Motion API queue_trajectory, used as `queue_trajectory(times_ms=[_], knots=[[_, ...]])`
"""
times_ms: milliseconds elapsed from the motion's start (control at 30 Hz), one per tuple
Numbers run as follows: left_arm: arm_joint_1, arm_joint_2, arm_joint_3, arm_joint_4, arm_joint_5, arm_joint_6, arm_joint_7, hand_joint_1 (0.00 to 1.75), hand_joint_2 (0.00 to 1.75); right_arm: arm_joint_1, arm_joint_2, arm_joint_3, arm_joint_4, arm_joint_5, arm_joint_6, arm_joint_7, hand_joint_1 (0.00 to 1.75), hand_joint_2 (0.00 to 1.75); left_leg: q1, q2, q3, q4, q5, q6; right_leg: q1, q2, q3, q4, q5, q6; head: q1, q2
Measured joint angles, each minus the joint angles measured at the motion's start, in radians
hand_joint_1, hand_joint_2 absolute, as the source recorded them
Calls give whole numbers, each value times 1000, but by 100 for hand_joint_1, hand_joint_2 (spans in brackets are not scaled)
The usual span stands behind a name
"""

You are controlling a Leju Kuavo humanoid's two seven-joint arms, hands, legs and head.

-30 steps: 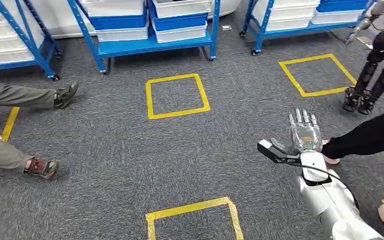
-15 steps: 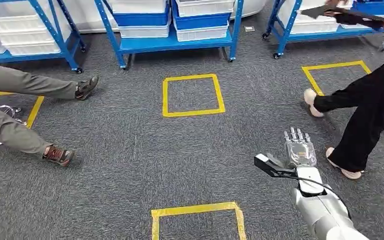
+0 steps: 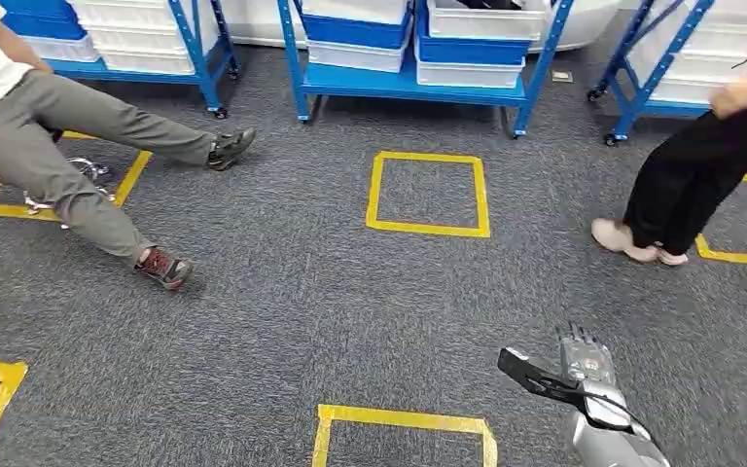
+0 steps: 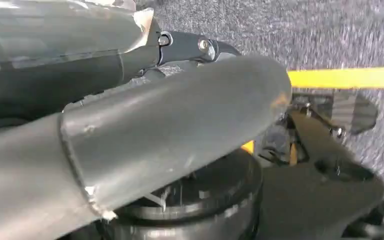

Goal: Take the parts from the cabinet and place them on the table.

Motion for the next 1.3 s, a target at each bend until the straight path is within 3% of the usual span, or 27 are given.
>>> queue_trajectory(times_ms=[33, 100, 200, 233, 267, 333, 367, 400, 433, 500, 533, 567, 700, 733, 767, 800, 867, 900, 933, 1000, 1033, 1067, 1100, 1200, 1233, 1267, 1300], knots=[[0, 2, 0, 0, 2, 3, -4, 0, 0, 1, 4, -14, 11, -10, 15, 0, 0, 0, 0, -11, -4, 11, -8, -12, -6, 29, 24, -53, 16, 1, 1, 0], [0, 4, 0, 0, 7, 7, -7, 0, 0, 2, 15, -37, 32, -30, 49, 4, 0, 0, -5, -22, -9, 17, -14, -23, 4, 14, 34, -57, 17, -29, 3, 0], [6, 5, 0, 0, 13, 8, -8, 0, 0, 8, 35, -68, 45, -55, 78, 3, 0, 0, -1, -31, -13, 19, -15, -28, 1, 1, 36, -58, 20, -46, 3, 0], [7, 6, 0, 0, 15, 9, -8, 0, 0, 9, 43, -82, 50, -60, 84, 1, 0, 0, -5, 26, -19, 45, -33, -40, -1, -6, 41, -60, 19, -52, 2, 0], [6, 6, -1, 0, 16, 9, -9, 0, 0, 11, 46, -89, 54, -63, 86, 1, 0, 0, -2, 54, -44, 98, -65, -47, 0, -13, 43, -60, 17, -57, -10, 0], [2, 5, -1, 0, 18, 9, -10, 0, 0, 17, 49, -103, 64, -74, 104, 1, 0, 0, 5, 78, -126, 255, -137, -53, 5, -32, 45, -59, 12, -64, -11, 0], [2, 3, -1, 0, 20, 9, -10, 0, 0, 21, 50, -108, 68, -79, 112, 1, 0, 0, 7, 81, -159, 314, -153, -55, 7, -42, 46, -59, 10, -67, -11, 0], [3, 2, -1, 0, 20, 9, -10, 0, 0, 24, 51, -117, 73, -83, 122, 6, 0, 0, 9, 83, -175, 334, -145, -55, 9, -53, 48, -59, 7, -70, -11, 0], [4, 2, -1, 0, 21, 9, -10, 0, 0, 26, 53, -121, 75, -85, 127, 8, 0, 0, 8, 84, -164, 302, -115, -52, 10, -63, 51, -59, 5, -73, -11, 0], [3, 2, -1, 0, 21, 9, -11, 0, 0, 28, 61, -135, 82, -95, 141, 15, 0, 0, 5, 94, -94, 163, -39, -38, 14, -77, 58, -60, 0, -73, -12, 0], [1, 3, -1, 0, 22, 10, -12, 0, 0, 31, 66, -144, 83, -101, 147, 17, 0, 0, -6, 138, -31, 48, 0, -18, 16, -88, 65, -61, -4, -72, -11, 0], [-3, 5, -1, 0, 22, 11, -13, 0, 0, 36, 70, -150, 85, -104, 152, 18, 0, 0, -15, 161, -23, 32, -18, -13, 26, -97, 66, -60, -10, -66, -10, 0], [0, 4, -1, 0, 24, 11, -16, 0, 0, 51, 81, -169, 92, -113, 157, 25, 0, 0, -18, 113, -18, 14, -13, -5, 29, -134, 88, -75, -17, -49, -11, 0], [2, 0, -2, 0, 24, 11, -16, 0, 0, 54, 82, -174, 93, -115, 157, 25, 0, 0, -5, 107, 1, -3, -1, -4, 28, -97, 76, -57, -26, -45, -8, 0], [0, 0, -2, 0, 25, 11, -16, 0, 0, 57, 84, -180, 95, -121, 160, 25, 0, 0, -4, 96, 7, -12, 3, 3, 26, -51, 62, -13, -51, -51, -10, 0], [-5, -1, -2, 0, 25, 13, -16, 0, 0, 62, 82, -187, 98, -125, 165, 27, 0, 0, -5, 83, 6, -12, 3, 6, 23, -28, 23, 69, -85, -59, -6, 0], [-6, -3, -2, 0, 25, 10, -16, 0, 0, 80, 77, -199, 103, -134, 170, 33, 0, 0, -4, 53, 6, -12, 3, 7, 20, -17, -58, 211, -131, -60, -3, 0], [-4, -5, -2, 0, 25, 10, -14, 0, 0, 91, 77, -206, 106, -138, 171, 34, 0, 0, -3, 36, 7, -11, 2, 6, 20, -15, -81, 237, -129, -51, -3, 0], [-2, -6, -2, 0, 28, 9, -12, 0, 0, 96, 77, -211, 107, -140, 171, 35, 0, 0, -2, 24, 8, -11, 1, 5, 18, -15, -76, 211, -108, -40, -2, 0], [-2, -8, -3, 0, 28, 8, -11, 0, 0, 101, 77, -222, 108, -148, 171, 39, 0, 0, 2, -1, 9, -4, -3, -3, 7, -4, -15, 56, -28, -10, -2, 0], [-2, -8, -3, 0, 28, 8, -11, 0, 0, 103, 76, -227, 109, -151, 171, 41, 0, 0, 2, -12, 7, 4, -9, -10, -2, 24, 22, -27, 6, 2, -2, 0], [-3, -6, -4, 0, 28, 8, -11, 0, 0, 105, 77, -232, 112, -156, 172, 42, 0, 0, -4, -22, 2, 19, -17, -20, -2, 46, 30, -54, 8, -5, 4, 0], [-3, -6, -4, 0, 28, 8, -10, 0, 0, 107, 76, -238, 113, -158, 172, 42, 0, 0, -5, -28, -2, 23, -21, -24, 0, 32, 39, -55, 13, -24, 5, 0], [2, -5, -5, 0, 27, 8, -8, 0, 0, 113, 82, -249, 114, -163, 162, 41, 0, 0, 2, -39, -6, 22, -21, -29, 1, 19, 40, -56, 17, -47, 2, 0], [3, -3, -5, 0, 27, 9, -8, 0, 0, 113, 83, -250, 114, -161, 154, 41, 0, 0, 3, -9, -7, 34, -29, -35, -1, 14, 43, -58, 18, -54, 2, 0], [1, -4, -5, 0, 27, 9, -8, 0, 0, 115, 82, -254, 114, -156, 143, 43, 0, 0, 0, 38, -23, 68, -53, -43, 0, 11, 45, -58, 16, -60, -4, 0], [-3, -4, -5, 0, 27, 10, -8, 0, 0, 119, 82, -256, 114, -153, 135, 46, 0, 0, 4, 67, -60, 144, -95, -49, 4, 5, 46, -58, 14, -67, -6, 0]])
